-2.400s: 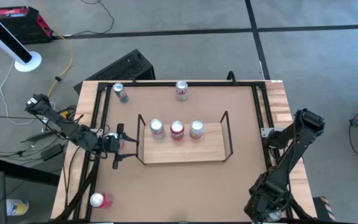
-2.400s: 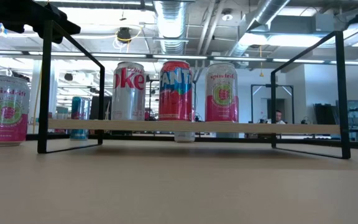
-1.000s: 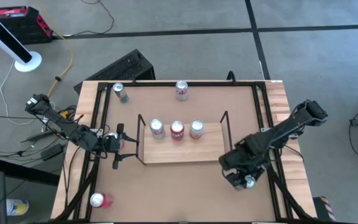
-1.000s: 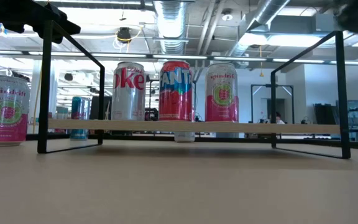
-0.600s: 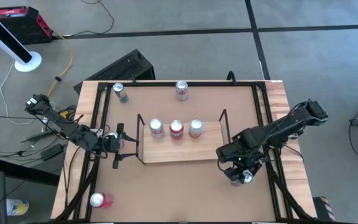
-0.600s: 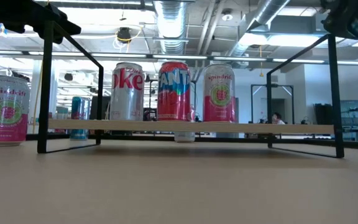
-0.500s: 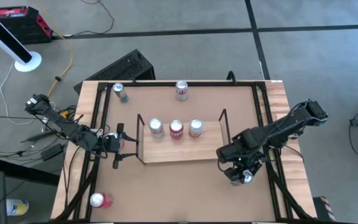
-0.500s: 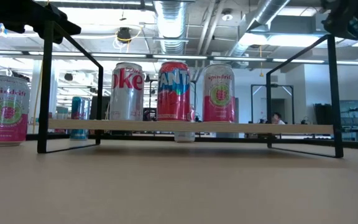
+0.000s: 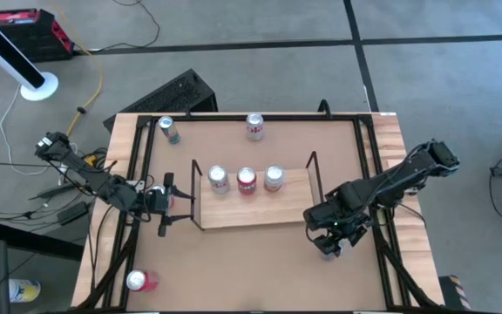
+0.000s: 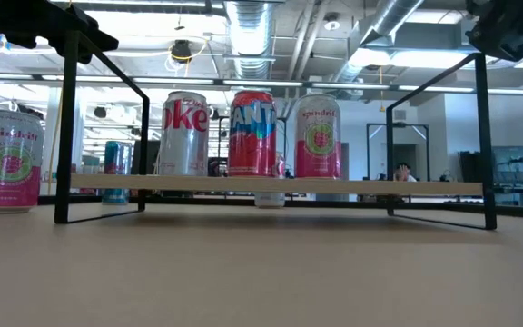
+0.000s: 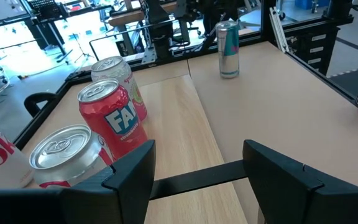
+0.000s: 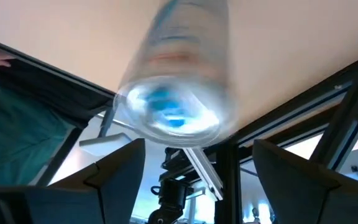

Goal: Place canned beverage on shelf
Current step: Put the bottom blue soda can on the shelf aligned with the other pink soda can

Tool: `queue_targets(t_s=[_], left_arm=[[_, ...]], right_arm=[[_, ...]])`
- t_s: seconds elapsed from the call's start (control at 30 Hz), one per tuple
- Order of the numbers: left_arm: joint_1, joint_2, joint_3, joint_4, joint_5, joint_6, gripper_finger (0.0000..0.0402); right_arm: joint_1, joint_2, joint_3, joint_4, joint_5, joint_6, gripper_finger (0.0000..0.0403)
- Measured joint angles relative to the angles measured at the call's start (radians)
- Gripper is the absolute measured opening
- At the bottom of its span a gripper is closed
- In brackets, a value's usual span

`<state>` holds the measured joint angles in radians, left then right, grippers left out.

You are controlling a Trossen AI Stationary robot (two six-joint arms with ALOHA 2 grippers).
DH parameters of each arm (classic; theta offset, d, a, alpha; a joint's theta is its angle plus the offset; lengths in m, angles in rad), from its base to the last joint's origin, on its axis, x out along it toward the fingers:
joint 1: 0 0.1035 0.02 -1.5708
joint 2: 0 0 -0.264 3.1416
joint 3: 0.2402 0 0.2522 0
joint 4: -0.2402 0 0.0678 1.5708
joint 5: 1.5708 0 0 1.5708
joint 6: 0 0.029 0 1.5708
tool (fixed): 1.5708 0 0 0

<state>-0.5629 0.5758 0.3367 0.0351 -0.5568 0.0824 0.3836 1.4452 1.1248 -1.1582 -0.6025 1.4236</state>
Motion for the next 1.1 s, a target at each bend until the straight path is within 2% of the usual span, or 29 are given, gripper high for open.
queue_targets(t_s=[0.27, 0.4, 0.6, 0.8, 0.93, 1.1], left_arm=[[0.0, 0.0, 0.0, 0.0, 0.0, 0.0, 0.0228], [0.0, 0.0, 0.0, 0.0, 0.0, 0.0, 0.0228], [0.0, 0.0, 0.0, 0.0, 0.0, 0.0, 0.0228], [0.0, 0.0, 0.0, 0.0, 0.0, 0.0, 0.0228], [0.0, 0.0, 0.0, 0.0, 0.0, 0.0, 0.0228], [0.0, 0.0, 0.0, 0.0, 0.0, 0.0, 0.0228]], right_arm=[[0.009, -0.016, 0.004, -0.002, 0.004, -0.005, 0.0327], [0.045, -0.042, 0.054, -0.011, 0.045, 0.036, 0.0327], [0.143, -0.075, 0.154, -0.005, 0.242, 0.147, 0.0327], [0.283, -0.04, 0.198, 0.059, 0.445, 0.133, 0.0327], [0.335, 0.001, 0.198, 0.038, 0.483, 0.091, 0.0327], [0.315, 0.016, 0.198, -0.052, 0.485, 0.015, 0.0327]])
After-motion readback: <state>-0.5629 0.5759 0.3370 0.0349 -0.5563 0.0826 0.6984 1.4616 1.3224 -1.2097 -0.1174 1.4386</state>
